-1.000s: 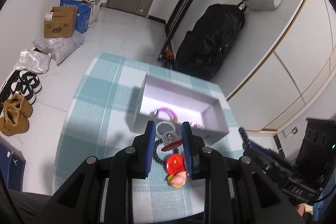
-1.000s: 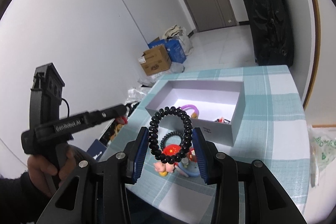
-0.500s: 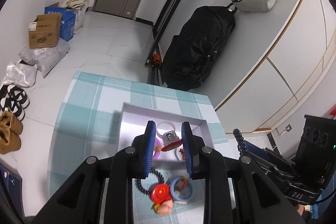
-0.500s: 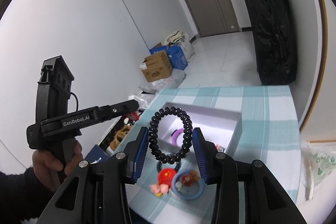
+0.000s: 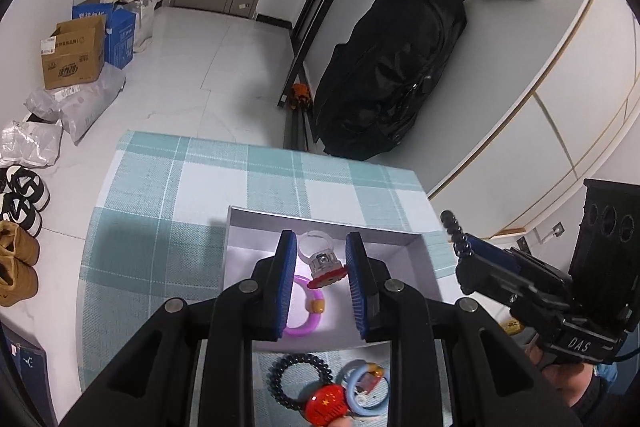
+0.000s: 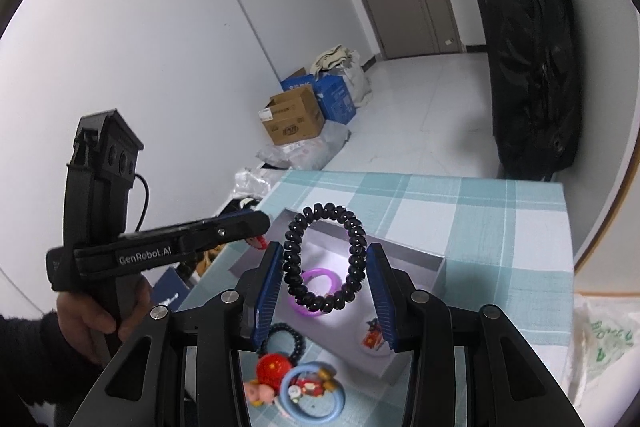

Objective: Organize jewelry
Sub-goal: 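Carry the bracelet into the box with the right tool while the left tool releases the charm there, then open both tools and withdraw them from the grey box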

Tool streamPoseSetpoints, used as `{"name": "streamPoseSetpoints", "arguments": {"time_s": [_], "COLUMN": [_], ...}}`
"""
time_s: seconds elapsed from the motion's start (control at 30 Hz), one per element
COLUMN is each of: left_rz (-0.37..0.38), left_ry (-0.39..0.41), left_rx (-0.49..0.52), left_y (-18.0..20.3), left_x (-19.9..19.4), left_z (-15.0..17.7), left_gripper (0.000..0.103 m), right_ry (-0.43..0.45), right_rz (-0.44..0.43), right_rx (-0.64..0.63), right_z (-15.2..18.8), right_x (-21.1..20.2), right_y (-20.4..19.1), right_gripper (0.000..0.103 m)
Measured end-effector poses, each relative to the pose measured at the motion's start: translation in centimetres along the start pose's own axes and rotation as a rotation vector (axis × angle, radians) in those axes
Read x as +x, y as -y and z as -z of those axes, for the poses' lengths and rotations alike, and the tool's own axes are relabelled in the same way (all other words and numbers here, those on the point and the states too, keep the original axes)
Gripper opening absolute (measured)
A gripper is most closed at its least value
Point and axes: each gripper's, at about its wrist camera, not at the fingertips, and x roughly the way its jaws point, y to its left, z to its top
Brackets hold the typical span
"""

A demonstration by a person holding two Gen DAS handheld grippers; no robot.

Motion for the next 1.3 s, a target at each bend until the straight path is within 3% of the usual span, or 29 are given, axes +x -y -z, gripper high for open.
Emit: {"name": "streamPoseSetpoints", "arguments": {"time_s": [0.53, 0.9, 1.0, 1.07, 1.13, 1.23, 1.3], "left_rz": [0.052, 0.09, 0.12, 0.107, 0.119, 0.14, 0.146], "left_ry": [-0.068, -0.078, -0.064, -0.077, -0.072, -0.029, -0.011], "left_rx": [-0.035, -0.041, -0.061, -0.073, -0.087, -0.104, -0.1], "left_y": [-0.8, -0.7, -0.9, -0.9, -1.2, -1.4, -1.3], "left_x": [2.9, 3.5, 3.4, 3.6, 3.5, 2.6, 2.2], "left_z": [-0.1, -0.2, -0.4, -0.6, -0.6, -0.7, -0.8], "left_gripper": [0.02, 0.02, 0.021, 0.029, 0.041, 0.062, 0.062], "right_ry": [-0.065, -0.06, -0.064, -0.063, -0.039, -0.007, 0.005], "right_rz": [-0.036, -0.013, -0.01, -0.006, 0.0, -0.005, 0.006], "right_rx": [0.012, 0.001, -0.009, -0.024, -0.045, -0.057, -0.054], "right_z": [0.8, 0.7, 0.7, 0.7, 0.8, 0.8, 0.8], "right_x": [2.9, 3.3, 3.5, 3.5, 2.9, 2.2, 1.8], "right_y": [1.2, 1.3, 1.2, 0.8, 0.4, 0.3, 0.4], "right_gripper": [0.041, 0.041, 0.046, 0.048, 0.063, 0.076, 0.077]}}
